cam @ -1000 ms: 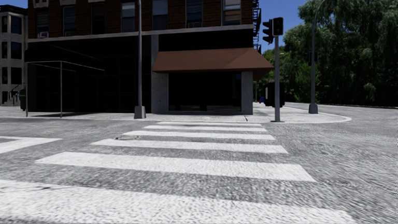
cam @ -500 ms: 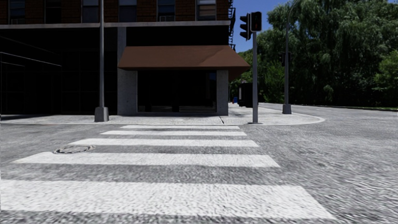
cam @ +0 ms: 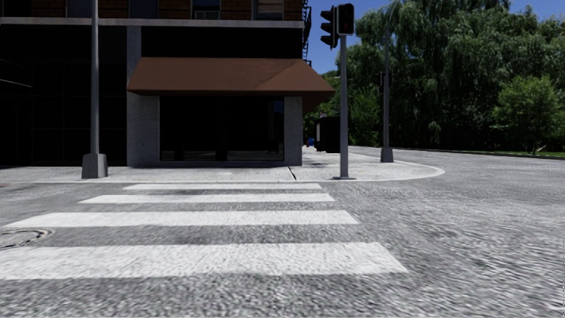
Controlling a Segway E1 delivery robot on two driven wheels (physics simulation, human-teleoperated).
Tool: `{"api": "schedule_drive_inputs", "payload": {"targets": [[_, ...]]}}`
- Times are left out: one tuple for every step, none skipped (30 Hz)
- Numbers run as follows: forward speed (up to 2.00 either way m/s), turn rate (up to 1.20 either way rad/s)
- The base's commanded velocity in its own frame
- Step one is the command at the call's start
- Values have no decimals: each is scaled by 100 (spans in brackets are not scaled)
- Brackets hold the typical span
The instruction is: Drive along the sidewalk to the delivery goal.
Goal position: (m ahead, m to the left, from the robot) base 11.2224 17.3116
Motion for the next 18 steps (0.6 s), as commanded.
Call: {"api": "schedule_drive_inputs", "payload": {"targets": [[139, 0], [139, 0], [139, 0], [139, 0], [139, 0], [139, 0], [142, 0], [200, 0], [200, 0], [200, 0], [200, 0], [200, 0], [200, 0], [200, 0], [200, 0], [200, 0], [200, 0], [200, 0]]}}
